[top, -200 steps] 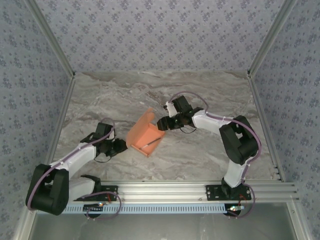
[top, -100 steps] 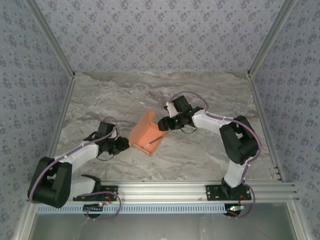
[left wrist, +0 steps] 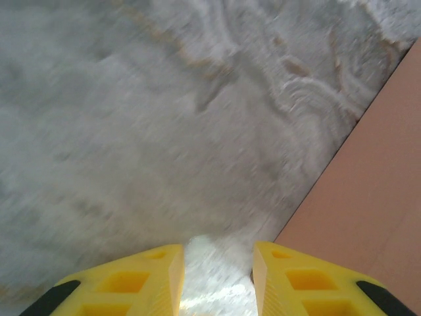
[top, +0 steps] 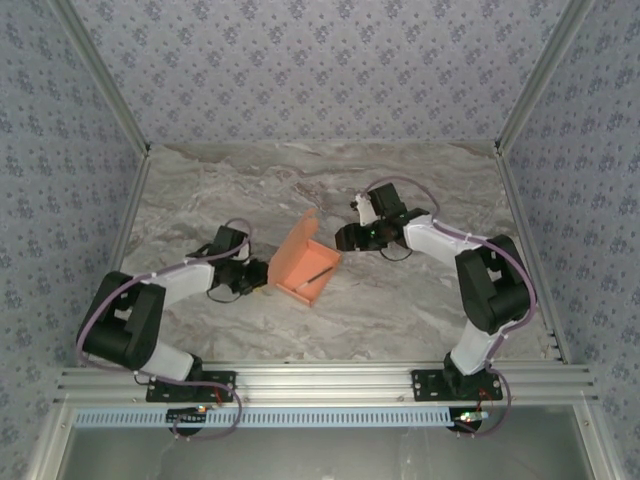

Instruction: Fold the paper box

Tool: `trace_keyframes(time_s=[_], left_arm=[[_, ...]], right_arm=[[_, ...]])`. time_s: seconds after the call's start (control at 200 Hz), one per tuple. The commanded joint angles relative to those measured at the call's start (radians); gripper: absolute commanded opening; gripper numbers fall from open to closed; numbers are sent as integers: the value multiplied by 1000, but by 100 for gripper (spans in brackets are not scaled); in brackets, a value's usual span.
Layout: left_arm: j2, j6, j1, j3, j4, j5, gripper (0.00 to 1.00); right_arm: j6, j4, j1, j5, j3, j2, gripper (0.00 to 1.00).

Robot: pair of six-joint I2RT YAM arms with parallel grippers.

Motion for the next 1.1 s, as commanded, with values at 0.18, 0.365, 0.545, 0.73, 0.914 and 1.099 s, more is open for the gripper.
trace_keyframes(time_s=[0.18, 0.365, 0.545, 0.73, 0.914, 1.099], left_arm=[[132, 39, -18, 185, 93, -70, 34], [78, 83, 47, 192, 33, -157, 39], [-49, 115, 107, 133, -27, -223, 47], [-145, 117, 116, 35, -86, -219, 52], [-257, 97, 117, -76, -128, -247, 57], [-310, 123, 148, -84, -168, -288, 58]], right_arm=[[-34, -9, -30, -29, -8, -7, 59], [-19, 18, 17, -82, 36, 63, 59], [-14, 23, 79, -115, 43, 97, 57], [-10, 11, 117, -113, 0, 71, 56], [12, 18, 179, -109, -60, 30, 54], [21, 15, 235, -74, -84, 6, 53]])
